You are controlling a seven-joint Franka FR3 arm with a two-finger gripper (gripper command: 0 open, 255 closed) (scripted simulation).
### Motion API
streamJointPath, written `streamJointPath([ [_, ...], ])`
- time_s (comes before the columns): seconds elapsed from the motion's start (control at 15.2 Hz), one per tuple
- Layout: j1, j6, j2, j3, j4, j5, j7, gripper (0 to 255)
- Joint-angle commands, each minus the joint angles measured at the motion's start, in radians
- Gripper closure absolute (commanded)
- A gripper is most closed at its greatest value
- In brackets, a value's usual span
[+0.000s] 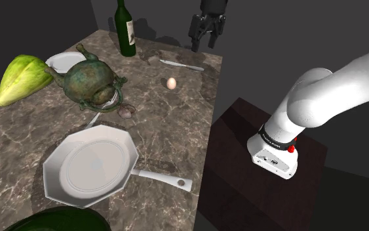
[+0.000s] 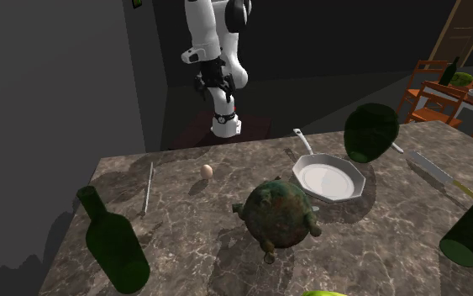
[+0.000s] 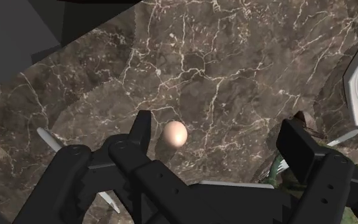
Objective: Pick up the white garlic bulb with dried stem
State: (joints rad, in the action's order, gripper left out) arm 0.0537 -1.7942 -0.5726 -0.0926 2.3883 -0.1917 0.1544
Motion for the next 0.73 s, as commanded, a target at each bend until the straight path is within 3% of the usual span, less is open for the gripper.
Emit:
streamJointPath([
  [0.0, 0.017, -0.058, 0.07, -0.033, -0.013, -0.017, 0.021, 0],
  [0.66, 0.069, -0.257, 0.416, -0.144, -0.15, -0.022, 0.093, 0],
])
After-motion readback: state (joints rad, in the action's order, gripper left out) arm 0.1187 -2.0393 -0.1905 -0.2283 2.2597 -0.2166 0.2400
